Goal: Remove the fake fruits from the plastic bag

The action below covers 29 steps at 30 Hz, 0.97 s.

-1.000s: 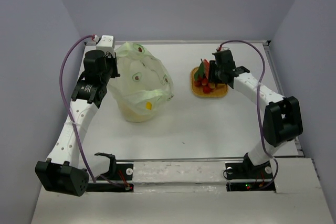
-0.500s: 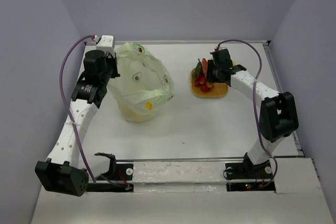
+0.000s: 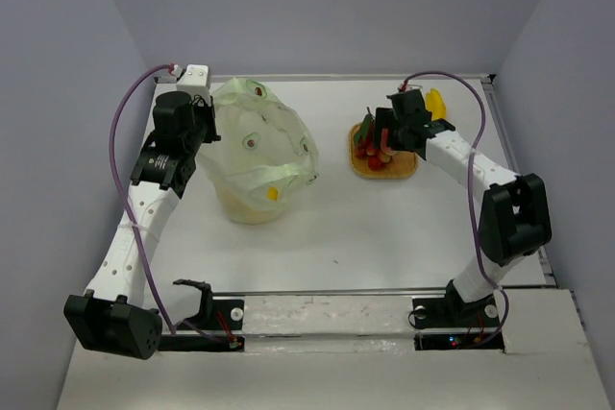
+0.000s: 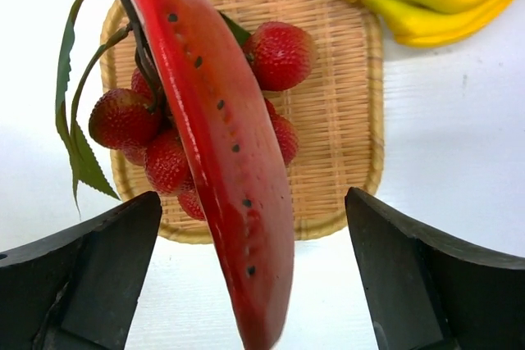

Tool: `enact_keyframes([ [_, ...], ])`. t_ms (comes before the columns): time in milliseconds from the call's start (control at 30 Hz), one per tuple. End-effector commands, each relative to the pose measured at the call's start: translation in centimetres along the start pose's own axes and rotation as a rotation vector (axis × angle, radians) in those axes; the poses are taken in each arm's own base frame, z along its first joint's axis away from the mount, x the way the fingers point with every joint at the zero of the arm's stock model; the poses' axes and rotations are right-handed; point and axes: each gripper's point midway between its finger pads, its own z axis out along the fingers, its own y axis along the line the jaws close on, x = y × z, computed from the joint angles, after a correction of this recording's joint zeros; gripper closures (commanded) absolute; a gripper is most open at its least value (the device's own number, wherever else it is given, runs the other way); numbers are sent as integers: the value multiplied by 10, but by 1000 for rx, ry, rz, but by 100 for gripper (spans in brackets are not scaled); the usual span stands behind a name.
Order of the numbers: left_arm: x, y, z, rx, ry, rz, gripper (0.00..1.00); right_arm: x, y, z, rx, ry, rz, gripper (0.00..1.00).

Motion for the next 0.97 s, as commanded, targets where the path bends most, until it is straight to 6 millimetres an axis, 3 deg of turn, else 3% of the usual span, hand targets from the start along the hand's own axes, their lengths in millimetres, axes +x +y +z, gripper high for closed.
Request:
enact_keyframes([
  [0,-22,0,-10,9,-70,-16,100,-38,-14,-29,52,-114,25,0],
  [200,-22,0,-11,11,-71,-15,100,-76,-35,-60,134,-224,43,0],
  [300,-22,0,-11,12,-76,-17,100,-85,-50,-63,124,-232,85,0],
  [333,-21,0,-11,11,-74,-19,100,-88,-67,-61,138,-229,130,0],
  [433,-24,0,-11,13,-82,-20,100,-83,-88,-55,93,-195,224,0],
  [467,-24,0,-11,10,-85,-19,100,-82,-115,-50,119,-183,277,0],
  [500,-26,1,-12,10,-88,-17,99,-77,-119,-45,85,-156,304,0],
  [533,-26,1,-12,8,-88,-13,94,-67,-139,-35,109,-123,346,0],
  [567,-27,1,-11,9,-90,-11,79,-59,-145,-31,111,-92,363,0],
  [700,-30,0,-13,14,-96,-1,46,-37,-167,-17,235,-41,426,0],
  [733,-32,-1,-14,26,-99,7,25,-34,-171,-15,267,-36,439,0],
  [800,-35,-4,-16,46,-106,24,1,-26,-171,-11,273,-9,441,0],
  [933,-42,-14,-20,106,-129,33,1,-23,-173,-8,280,-48,484,0],
])
